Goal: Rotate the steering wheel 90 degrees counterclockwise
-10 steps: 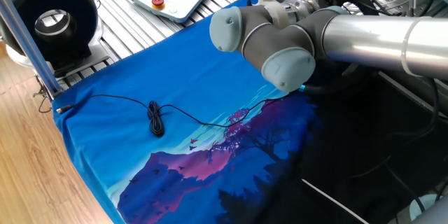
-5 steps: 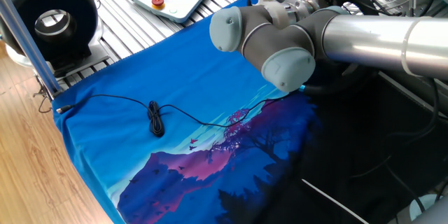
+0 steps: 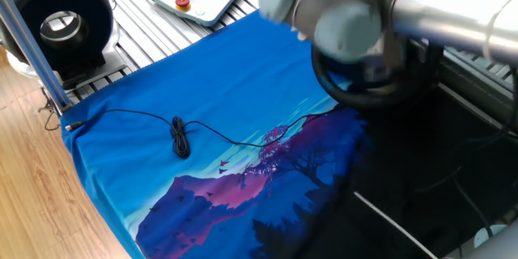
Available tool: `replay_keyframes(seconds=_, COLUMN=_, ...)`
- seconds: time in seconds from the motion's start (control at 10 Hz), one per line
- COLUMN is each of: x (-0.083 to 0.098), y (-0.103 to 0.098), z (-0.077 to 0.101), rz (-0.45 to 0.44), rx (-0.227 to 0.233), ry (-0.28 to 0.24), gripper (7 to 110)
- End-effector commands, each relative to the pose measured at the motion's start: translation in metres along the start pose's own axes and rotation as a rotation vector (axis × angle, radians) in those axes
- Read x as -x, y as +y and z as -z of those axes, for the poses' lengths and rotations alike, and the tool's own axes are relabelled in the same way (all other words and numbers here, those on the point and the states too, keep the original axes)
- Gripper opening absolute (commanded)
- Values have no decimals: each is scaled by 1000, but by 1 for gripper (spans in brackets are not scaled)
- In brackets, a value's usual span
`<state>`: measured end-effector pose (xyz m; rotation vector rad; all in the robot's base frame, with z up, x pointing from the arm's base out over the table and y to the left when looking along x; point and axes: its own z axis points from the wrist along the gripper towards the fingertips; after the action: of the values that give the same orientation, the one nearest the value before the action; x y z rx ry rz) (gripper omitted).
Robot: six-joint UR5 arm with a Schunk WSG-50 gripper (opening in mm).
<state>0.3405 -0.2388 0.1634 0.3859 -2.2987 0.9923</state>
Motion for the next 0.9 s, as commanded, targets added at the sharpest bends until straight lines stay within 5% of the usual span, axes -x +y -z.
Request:
replay_keyframes(seconds=0.0, x=-54, y=39, z=4, rz=52, rx=187, ry=167, gripper=7)
replay_keyframes(seconds=0.4, x=-56, y=28, z=1, rz=90, rx=149, ry=176, gripper=7)
replay_keyframes(seconds=0.8, x=-49, y=-2, z=23, rz=43, rx=28, ry=168, gripper=7)
